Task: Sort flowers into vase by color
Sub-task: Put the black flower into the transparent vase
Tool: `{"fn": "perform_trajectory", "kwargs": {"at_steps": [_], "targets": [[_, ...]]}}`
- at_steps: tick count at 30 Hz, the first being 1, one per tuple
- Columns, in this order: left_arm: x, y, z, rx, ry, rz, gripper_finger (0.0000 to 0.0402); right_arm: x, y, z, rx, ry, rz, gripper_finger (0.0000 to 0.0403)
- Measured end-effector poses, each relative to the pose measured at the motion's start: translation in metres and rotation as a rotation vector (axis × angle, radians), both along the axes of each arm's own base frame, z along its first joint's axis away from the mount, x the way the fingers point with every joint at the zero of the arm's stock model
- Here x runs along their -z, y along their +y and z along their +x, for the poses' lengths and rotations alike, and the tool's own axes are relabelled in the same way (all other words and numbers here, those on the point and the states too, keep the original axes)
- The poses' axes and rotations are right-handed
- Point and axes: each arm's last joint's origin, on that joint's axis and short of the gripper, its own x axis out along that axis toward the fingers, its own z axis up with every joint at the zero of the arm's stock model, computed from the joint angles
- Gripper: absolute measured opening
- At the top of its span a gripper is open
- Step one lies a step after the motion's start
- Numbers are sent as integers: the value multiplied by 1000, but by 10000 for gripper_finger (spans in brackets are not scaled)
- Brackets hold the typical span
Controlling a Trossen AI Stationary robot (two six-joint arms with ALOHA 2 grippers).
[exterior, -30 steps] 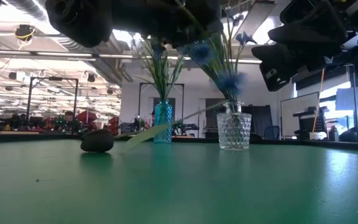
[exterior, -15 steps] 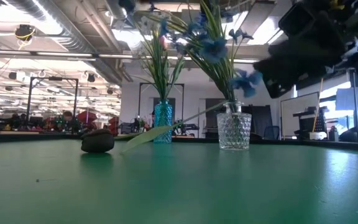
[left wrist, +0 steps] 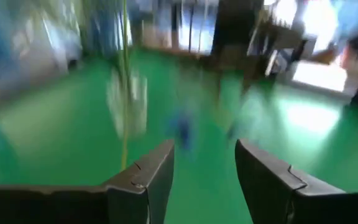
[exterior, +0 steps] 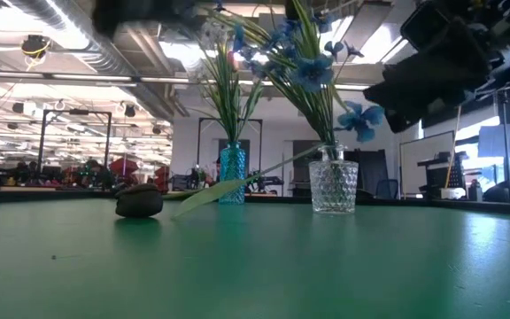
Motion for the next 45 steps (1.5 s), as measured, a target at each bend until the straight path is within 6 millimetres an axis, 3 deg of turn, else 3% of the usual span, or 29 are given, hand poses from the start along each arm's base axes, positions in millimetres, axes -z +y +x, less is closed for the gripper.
{"fn": "perform_trajectory", "kwargs": {"at_steps": [3,6,16,23,30,35,43,45], "targets": [[24,18,2,-8,175,-154,165,-5,-1,-2,0,-16,0,144],[36,33,5,-30,301,-182,165,-7,-1,-3,-1,-25,-1,144],[59,87,37,-8,488,-244,165,-7,-1,-3,0,-25,0,144],[75,112,52,16,530,-288,165,-6,-1,-3,-2,-18,3,144],[104,118,58,15,620,-328,165,-6,-1,-3,-3,-16,4,144],[105,115,57,1,614,-320,152,-6,-1,-3,-2,-15,5,144],[95,98,46,-23,612,-265,17,-7,-1,-3,-2,-19,10,144],[91,95,43,-31,607,-268,11,-7,-1,-3,-2,-27,13,144]]}}
